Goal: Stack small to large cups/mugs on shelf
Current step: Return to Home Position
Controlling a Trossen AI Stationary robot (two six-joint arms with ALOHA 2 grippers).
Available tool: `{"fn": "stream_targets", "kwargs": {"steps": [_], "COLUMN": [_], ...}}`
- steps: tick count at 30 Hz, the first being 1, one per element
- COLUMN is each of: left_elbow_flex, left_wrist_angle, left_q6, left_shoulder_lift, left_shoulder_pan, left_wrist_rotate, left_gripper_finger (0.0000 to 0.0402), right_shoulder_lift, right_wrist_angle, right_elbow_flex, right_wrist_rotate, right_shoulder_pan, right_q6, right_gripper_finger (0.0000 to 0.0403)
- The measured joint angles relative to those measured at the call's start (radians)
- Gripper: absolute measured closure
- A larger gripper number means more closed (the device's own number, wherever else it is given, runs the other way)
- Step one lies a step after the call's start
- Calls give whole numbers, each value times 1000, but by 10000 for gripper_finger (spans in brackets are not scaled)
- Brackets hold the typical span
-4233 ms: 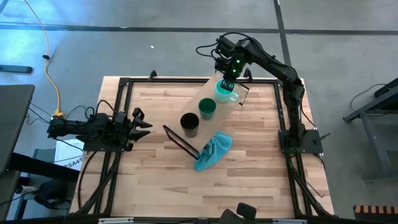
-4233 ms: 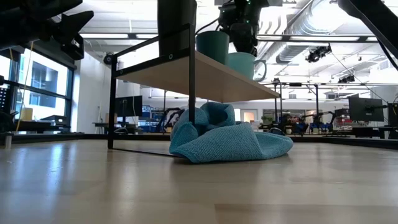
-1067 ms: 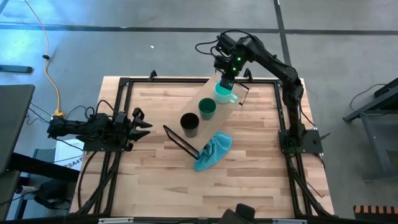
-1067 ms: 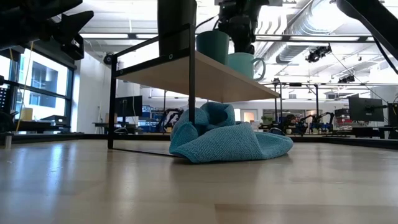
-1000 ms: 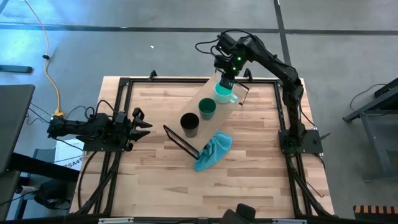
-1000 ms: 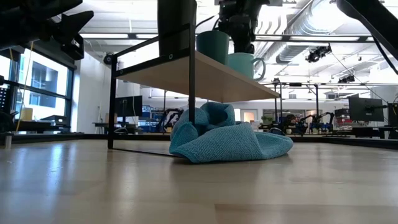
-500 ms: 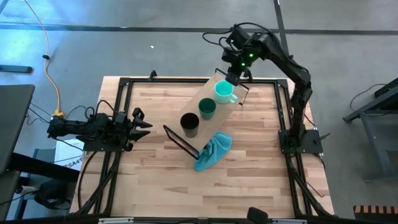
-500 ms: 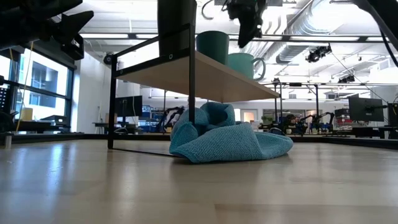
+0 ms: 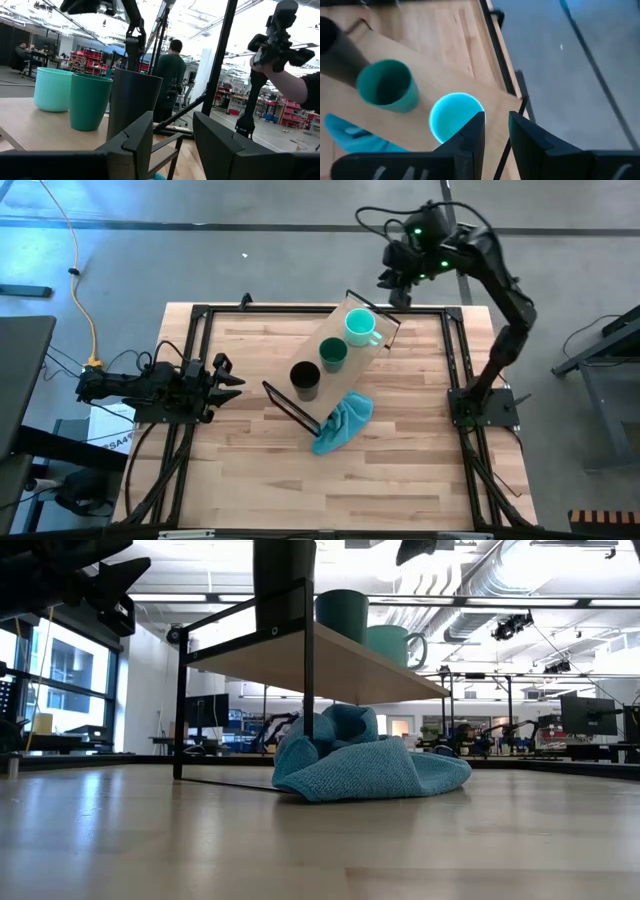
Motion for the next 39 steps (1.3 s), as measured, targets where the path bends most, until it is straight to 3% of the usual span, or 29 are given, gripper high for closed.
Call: {"fn": "stream_targets", "kwargs": {"steps": [12,19,24,26,32,39], "left_elbow_flex": [0,0,0,0,0,0], "left_wrist_angle": [7,10,20,41,48,24], "left_q6": [-20,-41,-46,-53,-74,-107], "left_shoulder_lift": [0,0,0,0,0,0], "left_shoulder_pan": [0,0,0,0,0,0], "left_wrist_rotate": [0,0,0,0,4,8], "left_gripper_finger": [273,273,273,273,273,273], "right_shoulder_lift": [-189,-271,-293,-303,-363,-463], "right_wrist_angle": [72,-9,-89,-102,-54,55], "right_elbow_flex": [0,0,-3,-4,-4,-60], "right_wrist_rotate": [-121,19,26,3,-208,-242], "right_shoulder_pan": [0,0,0,1,2,1], "right_q6": [-101,-61,70,74,-7,-1], "right_gripper_finger": [324,324,324,324,324,324]}}
